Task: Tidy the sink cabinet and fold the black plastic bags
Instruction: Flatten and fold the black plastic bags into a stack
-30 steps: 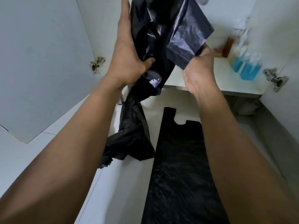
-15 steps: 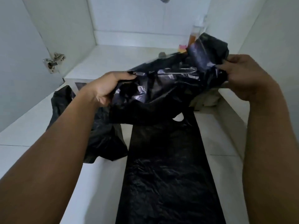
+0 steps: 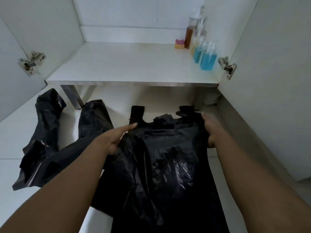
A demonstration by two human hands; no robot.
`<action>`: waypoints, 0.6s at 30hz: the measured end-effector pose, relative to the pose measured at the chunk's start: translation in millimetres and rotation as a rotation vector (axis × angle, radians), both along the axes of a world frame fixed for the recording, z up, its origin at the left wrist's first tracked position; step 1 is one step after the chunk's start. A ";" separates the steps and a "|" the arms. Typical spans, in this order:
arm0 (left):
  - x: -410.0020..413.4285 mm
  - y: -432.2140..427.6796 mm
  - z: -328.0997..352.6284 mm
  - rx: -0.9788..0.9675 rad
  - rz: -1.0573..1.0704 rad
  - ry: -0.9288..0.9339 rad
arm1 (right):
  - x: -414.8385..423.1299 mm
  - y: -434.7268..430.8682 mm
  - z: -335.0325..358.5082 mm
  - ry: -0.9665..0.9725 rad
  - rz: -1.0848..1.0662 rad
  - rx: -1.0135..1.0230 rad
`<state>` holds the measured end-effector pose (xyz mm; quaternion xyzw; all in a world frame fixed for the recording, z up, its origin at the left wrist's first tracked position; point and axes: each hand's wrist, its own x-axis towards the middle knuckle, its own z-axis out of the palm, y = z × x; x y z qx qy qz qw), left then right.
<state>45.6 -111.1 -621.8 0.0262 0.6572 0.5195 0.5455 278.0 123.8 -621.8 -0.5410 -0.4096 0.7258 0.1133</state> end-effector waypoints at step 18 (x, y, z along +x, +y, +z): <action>8.6 9.2 -75.0 -0.059 0.111 0.320 | -9.4 30.2 -53.0 -0.115 0.020 0.553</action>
